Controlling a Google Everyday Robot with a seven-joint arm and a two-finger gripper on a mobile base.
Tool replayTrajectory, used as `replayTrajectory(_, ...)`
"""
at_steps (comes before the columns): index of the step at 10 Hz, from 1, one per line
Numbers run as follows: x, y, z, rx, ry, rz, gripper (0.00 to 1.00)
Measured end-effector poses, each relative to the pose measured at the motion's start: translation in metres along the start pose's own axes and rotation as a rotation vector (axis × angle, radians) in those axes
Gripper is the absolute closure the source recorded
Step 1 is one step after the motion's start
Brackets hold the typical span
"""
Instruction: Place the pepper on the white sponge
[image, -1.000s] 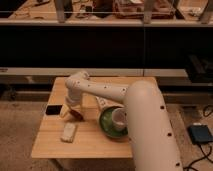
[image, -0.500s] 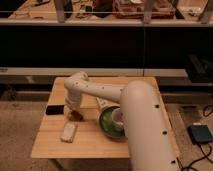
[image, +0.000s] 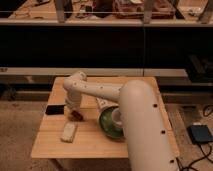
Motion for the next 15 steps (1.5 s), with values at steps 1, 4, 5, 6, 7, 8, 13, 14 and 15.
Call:
replayTrajectory(1,-0.002,0.001,0.0,-0.006,-0.006,0.001,0.42)
replayTrajectory(4,-0.003,0.002,0.0,-0.016,-0.013,0.005,0.43)
replayTrajectory(5,-0.003,0.001,0.0,-0.017,-0.014,0.006,0.47)
replayTrajectory(6,-0.003,0.001,0.0,-0.018,-0.015,0.006,0.54)
replayTrajectory(7,-0.004,0.001,0.001,-0.02,-0.021,0.008,0.65)
replayTrajectory(8,-0.004,0.0,0.001,-0.021,-0.022,0.008,0.67)
replayTrajectory(13,-0.001,0.001,-0.005,-0.025,-0.015,0.024,0.67)
replayTrajectory(14,0.005,0.007,-0.017,-0.034,0.005,0.037,0.67)
replayTrajectory(15,0.01,0.01,-0.029,-0.041,0.025,0.041,0.67)
